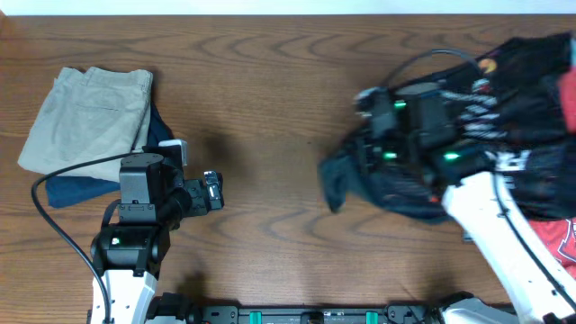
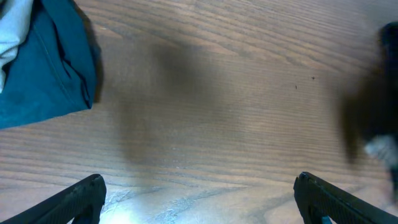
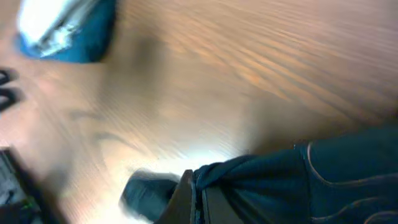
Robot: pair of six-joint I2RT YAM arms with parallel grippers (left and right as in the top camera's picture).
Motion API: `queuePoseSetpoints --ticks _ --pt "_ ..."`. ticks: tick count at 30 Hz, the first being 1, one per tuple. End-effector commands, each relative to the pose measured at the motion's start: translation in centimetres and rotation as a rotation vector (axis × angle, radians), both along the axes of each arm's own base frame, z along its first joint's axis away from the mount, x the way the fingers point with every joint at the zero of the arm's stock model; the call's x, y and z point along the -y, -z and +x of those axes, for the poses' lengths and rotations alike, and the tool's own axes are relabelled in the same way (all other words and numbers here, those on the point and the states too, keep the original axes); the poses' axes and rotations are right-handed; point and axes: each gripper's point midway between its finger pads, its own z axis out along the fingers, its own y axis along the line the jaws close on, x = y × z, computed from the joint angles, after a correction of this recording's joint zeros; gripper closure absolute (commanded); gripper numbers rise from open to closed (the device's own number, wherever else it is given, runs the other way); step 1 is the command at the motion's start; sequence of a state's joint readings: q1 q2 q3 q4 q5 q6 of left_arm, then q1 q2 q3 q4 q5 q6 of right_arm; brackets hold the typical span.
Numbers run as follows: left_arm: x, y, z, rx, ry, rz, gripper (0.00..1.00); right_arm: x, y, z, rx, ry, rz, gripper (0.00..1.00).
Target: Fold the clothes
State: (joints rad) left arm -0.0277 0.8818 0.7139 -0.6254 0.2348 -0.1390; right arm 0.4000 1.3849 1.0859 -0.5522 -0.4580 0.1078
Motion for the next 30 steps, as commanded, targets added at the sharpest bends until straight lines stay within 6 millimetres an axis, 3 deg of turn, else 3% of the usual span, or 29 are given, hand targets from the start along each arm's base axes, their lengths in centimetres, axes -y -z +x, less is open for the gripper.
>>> queuePoseSetpoints --ticks 1,2,4,7,11,17,30 --pt "0.1 -0.9 0.3 0.016 -0.008 -0.017 0.02 -4.3 0.3 -1.1 0.005 -0.096 0.041 0.86" --pt "0.1 -0.9 0.3 0.016 -0.007 -0.018 0.02 -4.7 0.6 -0.5 0.029 -0.086 0.022 0.62" --pt "0.2 -0.9 0.3 0.015 -0.006 -0.024 0.02 -4.3 1.4 0.9 0.050 -0.003 -0.027 0.01" --pt "0.2 -0.9 0.3 0.014 -0.005 -0.026 0.02 -1.6 2.4 2.8 0.062 0.152 -0.120 0.01" --pt "0.2 -0.7 0.0 -0.017 -0.076 -0.086 0.02 2.0 3.4 3.4 0.034 0.252 -0.217 0.01" --pt "3.8 -0.3 -0.5 -0.114 -0.020 -0.308 0.02 9.3 5.7 2.4 -0.131 0.404 -0.327 0.01" --pt "11.7 7.3 -2.5 -0.504 0.085 -0.353 0.02 16.6 7.6 -0.4 -0.355 0.551 -0.384 0.01"
